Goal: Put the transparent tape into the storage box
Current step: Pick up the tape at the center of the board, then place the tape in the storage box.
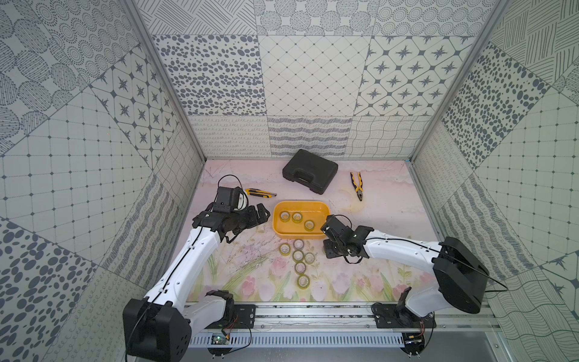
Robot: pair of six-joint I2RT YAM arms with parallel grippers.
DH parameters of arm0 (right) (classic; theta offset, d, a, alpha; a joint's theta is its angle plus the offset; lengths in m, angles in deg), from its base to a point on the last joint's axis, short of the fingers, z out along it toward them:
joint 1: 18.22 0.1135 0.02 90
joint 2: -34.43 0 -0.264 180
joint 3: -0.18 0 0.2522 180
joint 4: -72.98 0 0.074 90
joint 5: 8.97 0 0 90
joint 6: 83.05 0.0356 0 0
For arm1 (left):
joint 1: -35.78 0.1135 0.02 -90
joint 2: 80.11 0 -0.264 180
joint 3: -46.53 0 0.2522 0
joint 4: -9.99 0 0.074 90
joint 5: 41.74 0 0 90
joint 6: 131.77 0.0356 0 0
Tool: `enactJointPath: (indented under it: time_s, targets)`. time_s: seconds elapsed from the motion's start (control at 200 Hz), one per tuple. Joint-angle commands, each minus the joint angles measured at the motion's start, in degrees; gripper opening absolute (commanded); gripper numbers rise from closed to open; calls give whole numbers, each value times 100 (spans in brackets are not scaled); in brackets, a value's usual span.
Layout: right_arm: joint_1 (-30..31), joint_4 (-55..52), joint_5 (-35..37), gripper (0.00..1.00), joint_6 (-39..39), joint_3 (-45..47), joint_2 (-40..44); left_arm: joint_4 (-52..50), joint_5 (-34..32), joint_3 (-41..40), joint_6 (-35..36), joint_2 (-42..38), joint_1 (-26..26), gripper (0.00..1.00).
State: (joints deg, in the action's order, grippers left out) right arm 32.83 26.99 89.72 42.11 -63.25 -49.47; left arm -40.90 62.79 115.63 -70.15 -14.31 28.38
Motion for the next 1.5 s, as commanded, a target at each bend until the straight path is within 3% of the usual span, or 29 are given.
enactJointPath:
  time_s: [0.0,0.255,0.39,0.68,0.991,1.496]
  targets:
    - [28,-494,-122,9,-129,-356,397,-128,-60,51,122,-39,1,99]
    - [-246,-829,-186,9,-626,-1360,390,229,77,421,310,19,0,99]
    - [-473,-827,-354,10,-976,-2240,-405,161,81,886,575,373,3,99]
    - [-817,-829,-580,8,-1406,-3727,-2363,254,-258,461,577,200,-11,99]
    - [-860,-785,-271,8,-1423,-4507,-3408,242,-238,479,545,143,-24,99]
    - [-1097,-680,107,8,-1566,-4719,-4035,210,-234,466,487,141,-41,99]
